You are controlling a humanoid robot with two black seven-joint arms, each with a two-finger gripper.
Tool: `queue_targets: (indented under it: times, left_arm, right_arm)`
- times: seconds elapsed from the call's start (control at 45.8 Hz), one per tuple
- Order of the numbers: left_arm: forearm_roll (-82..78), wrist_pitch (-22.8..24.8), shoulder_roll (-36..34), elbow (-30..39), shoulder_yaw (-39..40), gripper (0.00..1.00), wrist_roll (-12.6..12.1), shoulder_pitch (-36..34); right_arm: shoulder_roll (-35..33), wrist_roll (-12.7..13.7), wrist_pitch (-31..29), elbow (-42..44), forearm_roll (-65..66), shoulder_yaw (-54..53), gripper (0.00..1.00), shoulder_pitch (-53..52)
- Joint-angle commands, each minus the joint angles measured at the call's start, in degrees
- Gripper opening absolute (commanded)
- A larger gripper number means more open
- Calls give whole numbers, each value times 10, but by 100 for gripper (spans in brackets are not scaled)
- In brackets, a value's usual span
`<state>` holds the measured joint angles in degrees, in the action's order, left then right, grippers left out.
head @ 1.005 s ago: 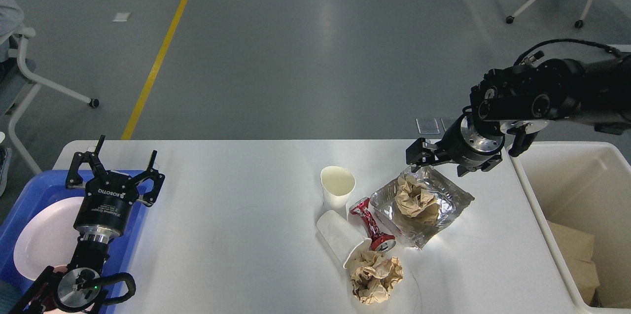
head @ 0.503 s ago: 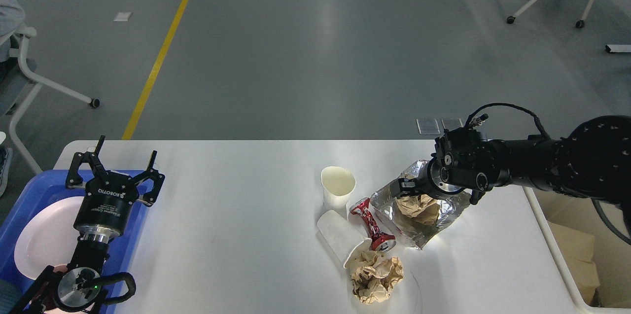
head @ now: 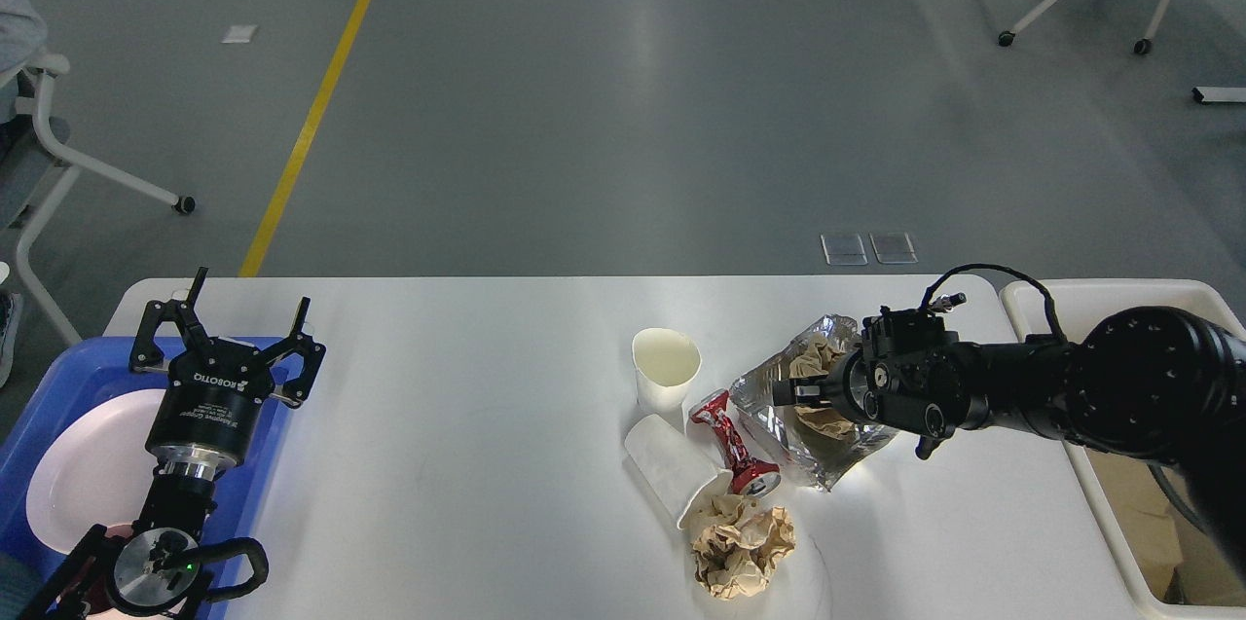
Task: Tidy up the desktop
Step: 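Close the right gripper on the crumpled paper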
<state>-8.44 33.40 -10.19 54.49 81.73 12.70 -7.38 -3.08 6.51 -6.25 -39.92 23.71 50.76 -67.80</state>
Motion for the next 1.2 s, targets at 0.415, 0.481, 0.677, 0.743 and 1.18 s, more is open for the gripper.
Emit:
queue_targets:
  times: [0.415, 0.481, 0.677, 0.743, 1.18]
  left_arm:
    - [0, 1, 0, 0, 0, 96, 0, 0]
    - [0, 0, 0, 0, 0, 96, 0, 0]
    - [0, 0, 0, 0, 0, 96, 0, 0]
    - [0, 0, 0, 0, 0, 96, 0, 0]
    - [0, 0, 0, 0, 0, 96, 0, 0]
  right_arm:
    - [8, 0, 31, -5, -1, 3, 68, 12]
    - [8, 1, 31, -7, -1, 3, 51, 16]
    - [8, 6, 25, -9, -1, 3, 0, 18]
    - [8, 6, 24, -9, -2, 3, 0, 18]
    - [-4, 8, 9, -11, -30, 5, 0, 1]
